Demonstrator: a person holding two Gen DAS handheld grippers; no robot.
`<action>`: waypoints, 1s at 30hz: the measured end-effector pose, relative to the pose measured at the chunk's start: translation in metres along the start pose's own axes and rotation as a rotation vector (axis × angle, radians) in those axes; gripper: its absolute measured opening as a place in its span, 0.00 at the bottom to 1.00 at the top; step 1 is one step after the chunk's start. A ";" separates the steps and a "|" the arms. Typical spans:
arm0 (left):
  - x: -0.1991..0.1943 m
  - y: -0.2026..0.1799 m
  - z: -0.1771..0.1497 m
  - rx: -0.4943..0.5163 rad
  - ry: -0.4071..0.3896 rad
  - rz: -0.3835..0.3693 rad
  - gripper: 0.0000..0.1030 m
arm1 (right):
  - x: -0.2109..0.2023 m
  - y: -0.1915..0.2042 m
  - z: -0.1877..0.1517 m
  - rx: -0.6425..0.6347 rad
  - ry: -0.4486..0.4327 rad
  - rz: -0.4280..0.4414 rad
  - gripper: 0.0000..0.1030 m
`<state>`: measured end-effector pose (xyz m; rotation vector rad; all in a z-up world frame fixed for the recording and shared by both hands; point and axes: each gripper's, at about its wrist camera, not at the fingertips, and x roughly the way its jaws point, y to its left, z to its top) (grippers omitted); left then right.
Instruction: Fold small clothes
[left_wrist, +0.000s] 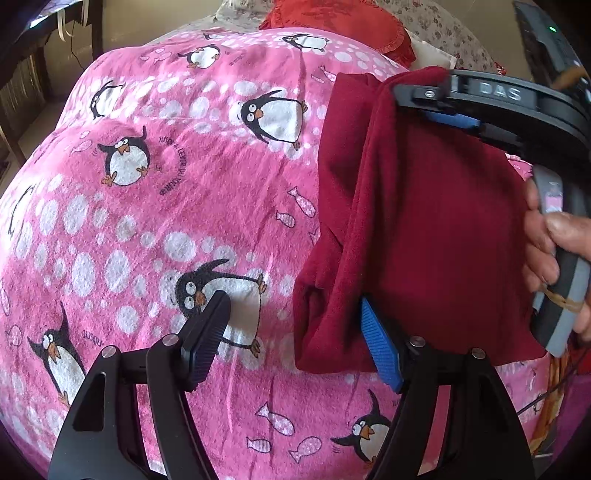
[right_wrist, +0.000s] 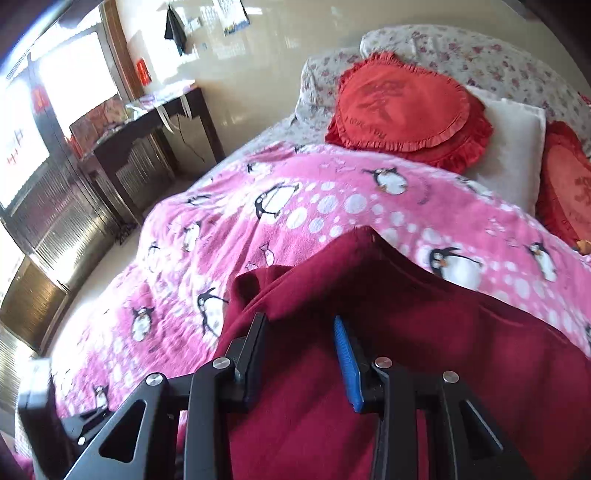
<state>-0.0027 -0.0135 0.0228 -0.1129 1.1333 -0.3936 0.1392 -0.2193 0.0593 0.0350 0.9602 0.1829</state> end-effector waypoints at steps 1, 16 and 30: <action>0.000 0.001 -0.002 0.001 -0.008 -0.001 0.71 | 0.012 0.001 0.004 0.001 0.011 -0.010 0.33; 0.001 -0.007 -0.010 0.014 -0.049 0.005 0.75 | 0.010 0.019 0.012 0.109 0.045 0.044 0.72; -0.001 -0.003 -0.005 0.000 -0.044 -0.004 0.76 | 0.063 0.066 0.016 -0.079 0.142 -0.190 0.84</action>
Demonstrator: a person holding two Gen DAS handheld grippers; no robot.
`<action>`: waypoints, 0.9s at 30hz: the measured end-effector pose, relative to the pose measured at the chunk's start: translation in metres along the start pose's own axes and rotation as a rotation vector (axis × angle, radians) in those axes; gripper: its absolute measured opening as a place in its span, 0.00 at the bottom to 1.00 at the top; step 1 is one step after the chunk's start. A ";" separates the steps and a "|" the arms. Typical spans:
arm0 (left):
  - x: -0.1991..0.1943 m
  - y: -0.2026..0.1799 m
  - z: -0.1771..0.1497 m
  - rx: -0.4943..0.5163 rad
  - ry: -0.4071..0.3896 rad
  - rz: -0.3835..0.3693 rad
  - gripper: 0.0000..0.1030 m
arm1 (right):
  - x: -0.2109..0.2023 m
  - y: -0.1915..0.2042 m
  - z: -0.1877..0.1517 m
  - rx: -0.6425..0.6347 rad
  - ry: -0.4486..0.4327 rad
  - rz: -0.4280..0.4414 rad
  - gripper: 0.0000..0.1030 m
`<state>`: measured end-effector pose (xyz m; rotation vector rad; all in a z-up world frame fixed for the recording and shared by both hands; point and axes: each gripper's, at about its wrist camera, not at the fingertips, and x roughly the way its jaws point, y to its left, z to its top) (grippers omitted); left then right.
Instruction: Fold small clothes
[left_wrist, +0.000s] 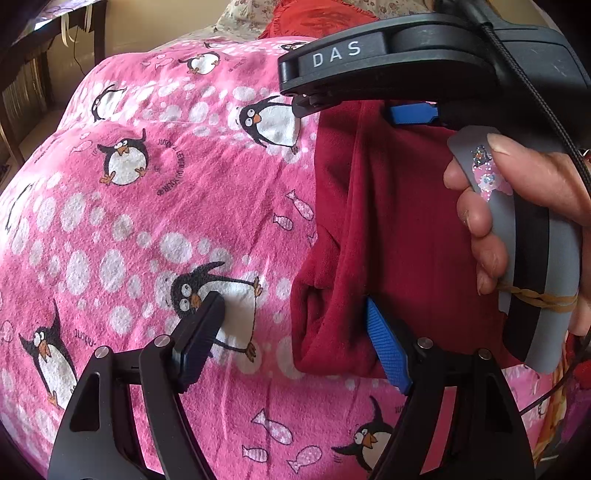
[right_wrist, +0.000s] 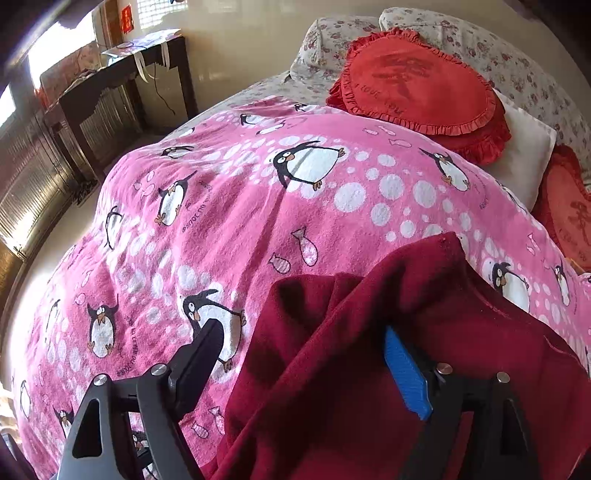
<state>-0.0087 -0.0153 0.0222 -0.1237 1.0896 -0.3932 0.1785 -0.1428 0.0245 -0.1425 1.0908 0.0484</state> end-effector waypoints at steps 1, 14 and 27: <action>0.000 0.000 0.000 0.000 0.000 0.000 0.76 | 0.001 0.002 -0.001 -0.005 -0.001 -0.008 0.85; -0.003 0.002 -0.002 0.002 -0.005 -0.021 0.76 | 0.012 0.016 -0.009 -0.095 -0.004 -0.110 0.89; -0.004 0.004 0.035 0.077 -0.052 -0.090 0.76 | -0.037 -0.058 -0.019 0.146 -0.050 0.242 0.23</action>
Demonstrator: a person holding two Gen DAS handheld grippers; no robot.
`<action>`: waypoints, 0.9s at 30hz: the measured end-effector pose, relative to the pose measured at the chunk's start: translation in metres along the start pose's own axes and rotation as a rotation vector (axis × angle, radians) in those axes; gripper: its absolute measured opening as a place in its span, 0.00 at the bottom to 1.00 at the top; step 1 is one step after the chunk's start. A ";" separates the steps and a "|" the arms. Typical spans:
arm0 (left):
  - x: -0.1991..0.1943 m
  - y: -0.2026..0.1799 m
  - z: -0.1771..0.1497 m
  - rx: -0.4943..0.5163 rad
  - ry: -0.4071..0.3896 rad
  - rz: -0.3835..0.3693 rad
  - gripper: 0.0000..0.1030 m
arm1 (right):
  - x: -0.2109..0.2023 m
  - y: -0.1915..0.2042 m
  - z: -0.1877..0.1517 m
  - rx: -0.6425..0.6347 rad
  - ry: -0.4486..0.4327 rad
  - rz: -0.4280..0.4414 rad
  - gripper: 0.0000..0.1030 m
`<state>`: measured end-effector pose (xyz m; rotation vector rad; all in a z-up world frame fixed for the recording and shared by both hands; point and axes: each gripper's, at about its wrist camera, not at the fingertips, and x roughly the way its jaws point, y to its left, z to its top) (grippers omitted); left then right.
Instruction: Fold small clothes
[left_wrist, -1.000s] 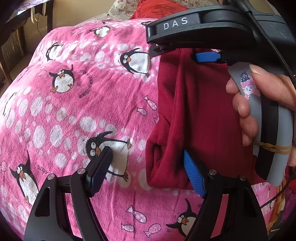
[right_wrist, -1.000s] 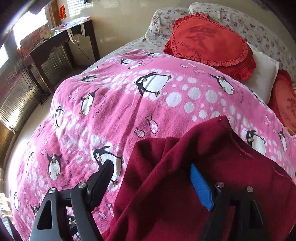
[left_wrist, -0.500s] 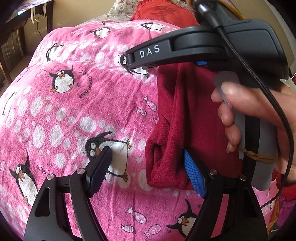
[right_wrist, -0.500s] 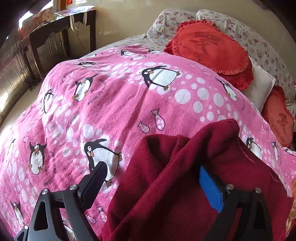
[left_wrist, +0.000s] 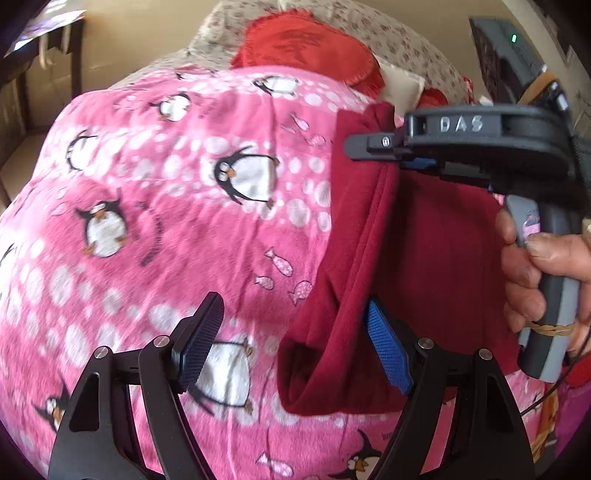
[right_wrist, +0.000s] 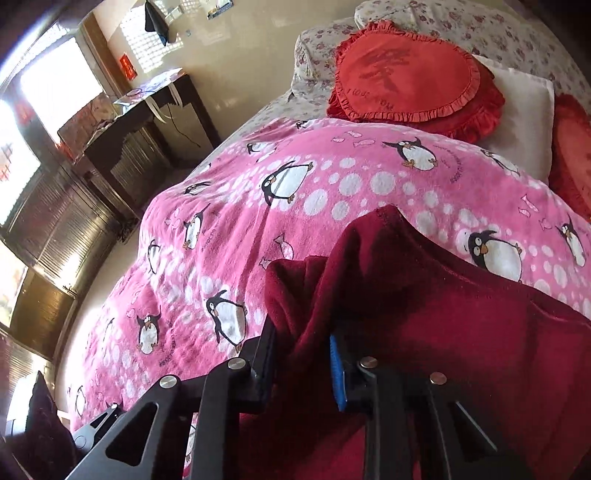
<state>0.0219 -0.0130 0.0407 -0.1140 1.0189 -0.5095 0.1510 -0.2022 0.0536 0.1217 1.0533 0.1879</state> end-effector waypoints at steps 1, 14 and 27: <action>0.008 -0.001 0.002 0.008 0.019 -0.013 0.76 | 0.000 0.000 -0.001 0.006 0.002 0.007 0.23; 0.032 -0.015 0.005 0.007 0.020 -0.039 0.78 | 0.022 0.013 0.005 -0.038 0.034 -0.071 0.30; 0.027 -0.021 0.002 -0.019 0.052 -0.118 0.32 | 0.023 0.020 0.003 -0.086 -0.001 -0.125 0.26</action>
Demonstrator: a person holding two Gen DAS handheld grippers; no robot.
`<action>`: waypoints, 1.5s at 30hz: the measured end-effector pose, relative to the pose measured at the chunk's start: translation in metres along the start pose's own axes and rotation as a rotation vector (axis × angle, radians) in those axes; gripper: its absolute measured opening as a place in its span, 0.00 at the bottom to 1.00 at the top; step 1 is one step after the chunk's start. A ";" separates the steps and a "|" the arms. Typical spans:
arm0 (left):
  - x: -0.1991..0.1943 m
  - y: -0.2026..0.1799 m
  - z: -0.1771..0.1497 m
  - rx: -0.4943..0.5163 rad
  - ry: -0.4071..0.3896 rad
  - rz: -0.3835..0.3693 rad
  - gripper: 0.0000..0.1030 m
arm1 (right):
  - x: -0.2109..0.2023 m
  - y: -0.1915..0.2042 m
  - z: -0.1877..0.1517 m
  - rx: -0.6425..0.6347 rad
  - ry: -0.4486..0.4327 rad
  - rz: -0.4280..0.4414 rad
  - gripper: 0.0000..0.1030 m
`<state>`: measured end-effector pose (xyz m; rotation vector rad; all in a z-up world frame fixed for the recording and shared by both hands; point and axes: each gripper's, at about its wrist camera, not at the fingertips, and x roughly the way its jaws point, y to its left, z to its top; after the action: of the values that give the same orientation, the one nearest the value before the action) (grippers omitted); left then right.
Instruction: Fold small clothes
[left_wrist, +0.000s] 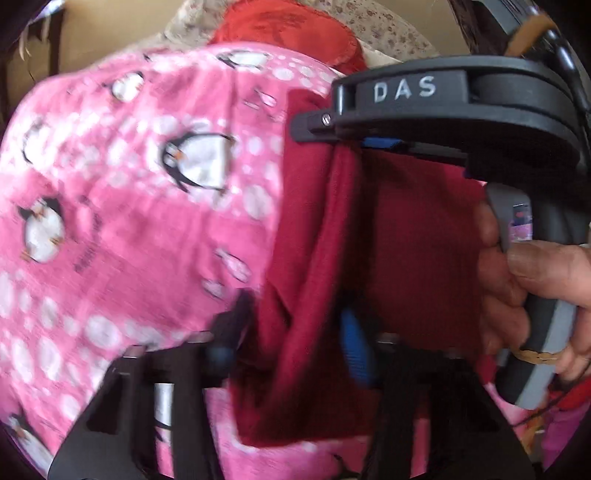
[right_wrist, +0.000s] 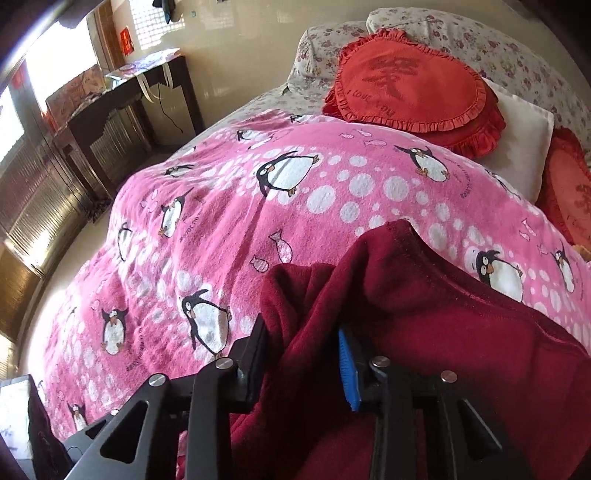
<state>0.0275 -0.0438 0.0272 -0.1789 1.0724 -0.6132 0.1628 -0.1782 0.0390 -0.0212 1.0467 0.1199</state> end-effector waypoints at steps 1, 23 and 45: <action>-0.003 -0.005 -0.001 0.003 -0.007 0.021 0.31 | -0.005 -0.005 -0.002 0.024 -0.004 0.034 0.25; -0.065 -0.166 -0.002 0.262 -0.079 -0.015 0.20 | -0.165 -0.106 -0.050 0.220 -0.237 0.222 0.17; 0.040 -0.321 -0.030 0.469 0.130 -0.096 0.19 | -0.188 -0.279 -0.152 0.468 -0.221 0.023 0.15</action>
<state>-0.1077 -0.3248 0.1178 0.2212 1.0197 -0.9556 -0.0306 -0.4835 0.1143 0.4200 0.8341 -0.1025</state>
